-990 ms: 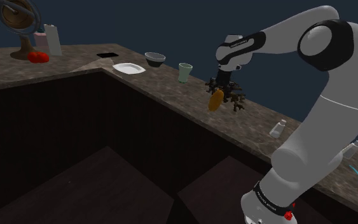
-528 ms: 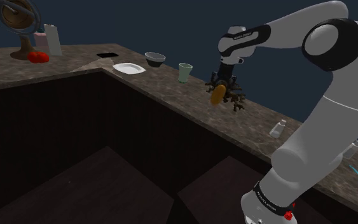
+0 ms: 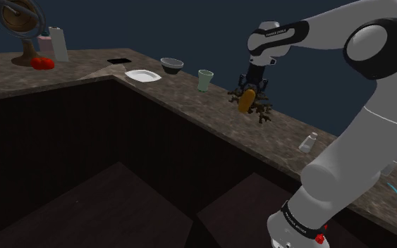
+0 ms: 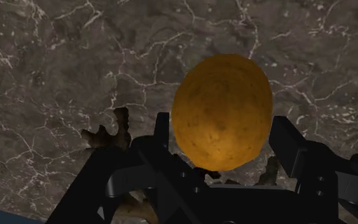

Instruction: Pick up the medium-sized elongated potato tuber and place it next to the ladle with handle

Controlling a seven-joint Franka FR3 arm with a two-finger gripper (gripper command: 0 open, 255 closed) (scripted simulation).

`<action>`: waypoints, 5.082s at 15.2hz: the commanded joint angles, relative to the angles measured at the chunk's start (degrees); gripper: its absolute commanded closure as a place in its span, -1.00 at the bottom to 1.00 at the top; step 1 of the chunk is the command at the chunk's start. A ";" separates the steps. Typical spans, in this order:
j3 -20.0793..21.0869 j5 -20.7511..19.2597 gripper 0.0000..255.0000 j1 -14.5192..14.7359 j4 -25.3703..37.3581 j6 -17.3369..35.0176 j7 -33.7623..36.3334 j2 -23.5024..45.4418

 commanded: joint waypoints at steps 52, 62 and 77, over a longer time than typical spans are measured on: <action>-54.45 -15.19 1.00 -20.64 -10.96 6.54 -67.98 -18.25; -61.90 23.08 1.00 -35.98 7.50 4.49 -104.29 17.93; -47.36 38.37 1.00 -69.17 36.57 -5.13 -115.66 40.09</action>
